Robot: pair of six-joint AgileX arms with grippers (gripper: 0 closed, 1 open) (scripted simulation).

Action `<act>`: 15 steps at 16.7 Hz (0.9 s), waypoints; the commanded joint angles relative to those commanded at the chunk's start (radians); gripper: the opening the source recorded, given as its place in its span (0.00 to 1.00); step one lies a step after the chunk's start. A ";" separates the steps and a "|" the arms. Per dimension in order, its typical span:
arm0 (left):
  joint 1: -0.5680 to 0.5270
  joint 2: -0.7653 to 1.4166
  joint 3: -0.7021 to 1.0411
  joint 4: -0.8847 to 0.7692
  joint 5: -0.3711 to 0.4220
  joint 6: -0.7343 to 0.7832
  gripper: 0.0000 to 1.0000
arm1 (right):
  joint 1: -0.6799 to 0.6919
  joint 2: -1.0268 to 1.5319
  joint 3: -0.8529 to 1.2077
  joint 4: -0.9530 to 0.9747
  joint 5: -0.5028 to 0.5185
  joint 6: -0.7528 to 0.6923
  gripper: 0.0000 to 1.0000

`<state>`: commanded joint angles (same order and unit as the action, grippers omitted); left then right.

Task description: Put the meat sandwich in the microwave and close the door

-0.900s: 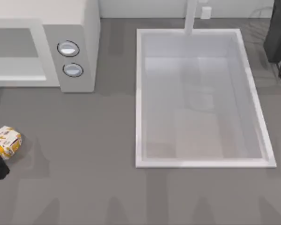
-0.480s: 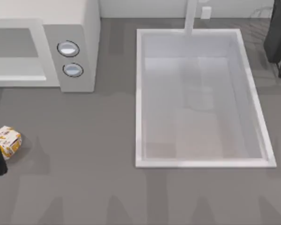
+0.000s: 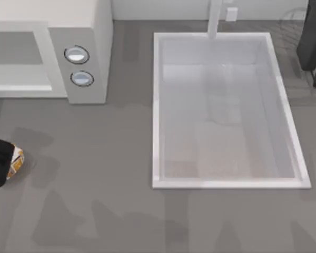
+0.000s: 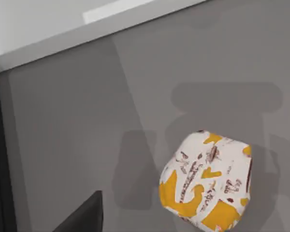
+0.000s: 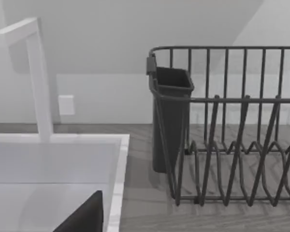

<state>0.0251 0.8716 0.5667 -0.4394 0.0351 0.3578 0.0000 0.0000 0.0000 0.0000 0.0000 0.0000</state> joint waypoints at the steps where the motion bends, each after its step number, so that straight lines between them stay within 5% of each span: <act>1: 0.004 0.095 0.060 -0.047 0.003 0.038 1.00 | 0.000 0.000 0.000 0.000 0.000 0.000 1.00; 9: 0.030 0.713 0.462 -0.362 0.021 0.289 1.00 | 0.000 0.000 0.000 0.000 0.000 0.000 1.00; 15: 0.038 0.890 0.591 -0.452 0.027 0.363 1.00 | 0.000 0.000 0.000 0.000 0.000 0.000 1.00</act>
<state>0.0635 1.7613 1.1573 -0.8911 0.0618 0.7206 0.0000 0.0000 0.0000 0.0000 0.0000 0.0000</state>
